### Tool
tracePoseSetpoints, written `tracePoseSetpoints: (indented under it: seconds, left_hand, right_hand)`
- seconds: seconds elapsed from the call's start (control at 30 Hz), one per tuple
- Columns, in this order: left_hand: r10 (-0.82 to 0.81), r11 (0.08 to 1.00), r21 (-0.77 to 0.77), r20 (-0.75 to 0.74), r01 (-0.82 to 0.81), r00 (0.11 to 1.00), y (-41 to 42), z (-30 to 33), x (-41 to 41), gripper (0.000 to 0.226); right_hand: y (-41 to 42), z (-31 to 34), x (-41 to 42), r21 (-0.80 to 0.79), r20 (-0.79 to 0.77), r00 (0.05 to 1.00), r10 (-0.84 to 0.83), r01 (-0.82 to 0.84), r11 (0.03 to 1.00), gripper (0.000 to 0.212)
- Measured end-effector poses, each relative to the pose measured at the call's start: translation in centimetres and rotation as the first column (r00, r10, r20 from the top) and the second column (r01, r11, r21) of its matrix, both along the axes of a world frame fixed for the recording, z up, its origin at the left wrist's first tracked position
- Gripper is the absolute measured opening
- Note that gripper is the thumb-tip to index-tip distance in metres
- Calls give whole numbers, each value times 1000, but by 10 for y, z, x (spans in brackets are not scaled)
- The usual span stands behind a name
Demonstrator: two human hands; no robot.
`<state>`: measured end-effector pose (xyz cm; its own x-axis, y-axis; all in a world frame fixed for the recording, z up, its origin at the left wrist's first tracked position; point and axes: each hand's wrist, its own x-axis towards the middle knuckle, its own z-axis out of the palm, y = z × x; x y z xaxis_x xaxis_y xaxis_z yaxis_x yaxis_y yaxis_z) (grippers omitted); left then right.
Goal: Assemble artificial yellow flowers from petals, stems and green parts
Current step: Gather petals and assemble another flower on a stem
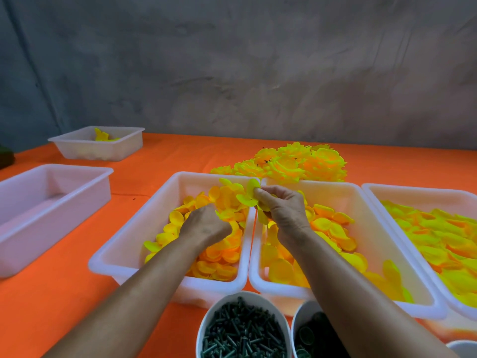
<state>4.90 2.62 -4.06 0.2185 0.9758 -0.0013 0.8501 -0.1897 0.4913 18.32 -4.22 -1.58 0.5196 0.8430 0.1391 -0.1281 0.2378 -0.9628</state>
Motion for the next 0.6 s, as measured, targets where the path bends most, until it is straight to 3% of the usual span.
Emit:
tracePoseSetpoints:
  seconds: [0.07, 0.1, 0.2, 0.27, 0.4, 0.53, 0.6]
  left_hand:
    - [73, 990, 116, 96, -84, 993, -4, 5, -2, 46]
    - [90, 964, 229, 194, -134, 977, -7, 8, -3, 46]
    - [-150, 859, 487, 540, -162, 828, -15, 16, -2, 44]
    - [-277, 888, 456, 635, -61, 721, -21, 19, -1, 38]
    - [-309, 944, 309, 701, 116, 642, -18, 14, 2, 14]
    - [-244, 969, 224, 845, 100, 476, -12, 14, 1, 6]
    - [-227, 973, 217, 854, 77, 468, -11, 14, 2, 12]
  right_hand:
    - [0, 0, -1, 0, 45, 999, 14, -14, 1000, 3]
    - [1, 0, -2, 2, 72, 997, 15, -16, 1000, 7]
    - [1, -1, -4, 25, 142, 989, 45, -49, 998, 16]
    - [0, -1, -6, 38, 177, 982, 64, -72, 997, 16]
    - [-1, -1, -5, 36, 193, 976, 98, -107, 994, 10]
    - [-1, 2, -1, -51, 174, 972, 155, -148, 988, 3]
    - [-1, 6, -1, -102, 160, 972, 173, -158, 982, 6]
